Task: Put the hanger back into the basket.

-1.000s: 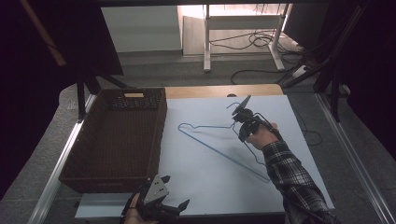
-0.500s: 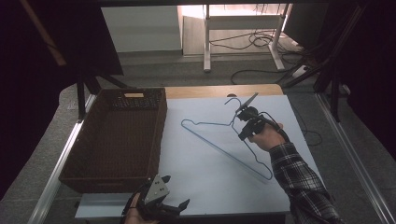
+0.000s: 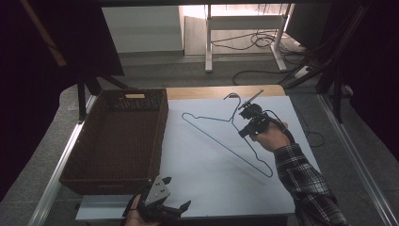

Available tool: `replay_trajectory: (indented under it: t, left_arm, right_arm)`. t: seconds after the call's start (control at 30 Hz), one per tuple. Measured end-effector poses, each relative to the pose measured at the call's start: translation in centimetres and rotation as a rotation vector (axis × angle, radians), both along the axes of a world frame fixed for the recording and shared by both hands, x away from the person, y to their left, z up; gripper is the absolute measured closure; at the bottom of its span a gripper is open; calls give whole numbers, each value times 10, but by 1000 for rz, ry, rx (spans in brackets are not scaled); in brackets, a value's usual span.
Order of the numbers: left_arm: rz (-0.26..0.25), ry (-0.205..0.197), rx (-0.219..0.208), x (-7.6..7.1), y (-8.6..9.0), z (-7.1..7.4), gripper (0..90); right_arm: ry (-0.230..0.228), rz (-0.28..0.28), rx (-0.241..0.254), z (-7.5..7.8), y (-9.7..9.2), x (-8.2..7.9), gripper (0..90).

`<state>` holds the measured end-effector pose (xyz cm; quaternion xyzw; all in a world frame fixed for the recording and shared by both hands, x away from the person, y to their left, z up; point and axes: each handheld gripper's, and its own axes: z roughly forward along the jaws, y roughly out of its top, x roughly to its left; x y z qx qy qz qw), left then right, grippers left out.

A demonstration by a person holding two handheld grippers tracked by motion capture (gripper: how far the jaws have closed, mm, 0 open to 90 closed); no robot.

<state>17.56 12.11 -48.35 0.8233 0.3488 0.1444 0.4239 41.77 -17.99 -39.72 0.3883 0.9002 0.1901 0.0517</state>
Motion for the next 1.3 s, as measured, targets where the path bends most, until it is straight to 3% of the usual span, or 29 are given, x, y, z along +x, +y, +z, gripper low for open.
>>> replay_trajectory:
  t: [0.23,0.33,0.43,0.57,0.7,0.9,0.93,0.97,1.17,1.3]
  left_arm:
    - [-7,28,-32,2,2,5,55]
    - [-15,35,-22,5,1,11,35]
    - [-53,39,-64,10,3,20,30]
    - [-88,37,-76,19,2,30,42]
    - [-138,7,-15,31,-1,43,103]
    - [-230,-1,-6,57,-8,67,154]
    - [-273,-4,8,65,-11,76,159]
    - [-273,-4,8,65,-11,76,160]
    - [-402,-42,137,94,-29,97,232]
    - [-486,-29,169,111,-41,103,257]
  right_arm:
    - [-50,47,21,9,-4,-10,888]
    - [-68,81,29,13,-7,-18,888]
    - [-81,110,30,15,-10,-27,888]
    - [-102,151,27,17,-14,-40,888]
    - [-110,195,29,20,-18,-54,888]
    - [-119,264,26,25,-26,-79,888]
    - [-126,272,23,26,-28,-82,888]
    - [-126,272,23,26,-28,-82,888]
    - [-123,308,47,31,-36,-99,887]
    - [-130,354,44,33,-38,-109,887]
